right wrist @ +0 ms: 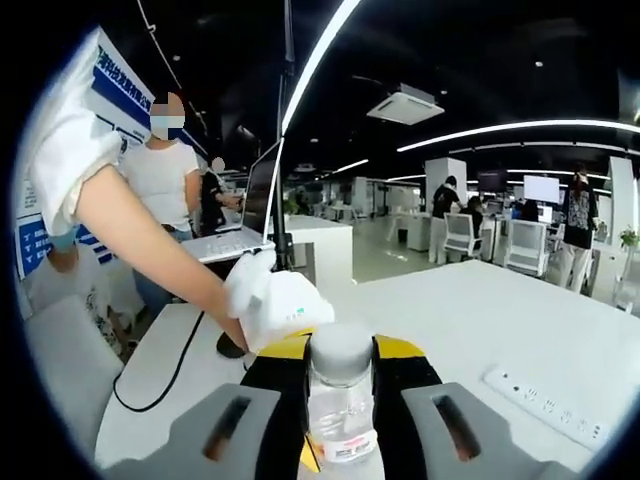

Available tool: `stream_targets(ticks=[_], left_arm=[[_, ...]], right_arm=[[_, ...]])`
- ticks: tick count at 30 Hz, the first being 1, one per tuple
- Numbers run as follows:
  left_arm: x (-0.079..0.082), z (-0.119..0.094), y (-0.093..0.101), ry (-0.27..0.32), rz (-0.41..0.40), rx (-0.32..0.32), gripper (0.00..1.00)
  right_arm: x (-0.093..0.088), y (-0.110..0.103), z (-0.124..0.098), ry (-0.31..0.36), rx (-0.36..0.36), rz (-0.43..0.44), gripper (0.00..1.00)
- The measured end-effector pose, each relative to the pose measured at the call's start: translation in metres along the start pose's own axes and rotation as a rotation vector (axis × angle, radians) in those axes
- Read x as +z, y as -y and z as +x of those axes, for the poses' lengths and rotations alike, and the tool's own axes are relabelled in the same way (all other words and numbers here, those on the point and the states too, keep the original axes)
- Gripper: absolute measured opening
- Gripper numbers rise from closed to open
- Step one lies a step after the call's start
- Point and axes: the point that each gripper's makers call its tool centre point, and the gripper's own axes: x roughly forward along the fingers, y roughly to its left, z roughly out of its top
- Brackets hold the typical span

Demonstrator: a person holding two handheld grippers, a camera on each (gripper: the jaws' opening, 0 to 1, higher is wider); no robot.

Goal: Arrange the tabletop items into an orderly group along one side of the table until the central work area is clear of visible clutter.

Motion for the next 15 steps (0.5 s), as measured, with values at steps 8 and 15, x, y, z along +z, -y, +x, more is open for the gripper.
stream_targets(ticks=[8,15], left_arm=[[0.000,-0.006,0.005,-0.013,-0.019,0.019,0.64],[0.014,-0.023,-0.004,0.037,-0.045,0.111,0.93]], right_arm=[[0.006,-0.005,0.000,0.025,0.015,0.054,0.39],[0.007,-0.003,-0.007,0.029,0.003,0.063,0.69]])
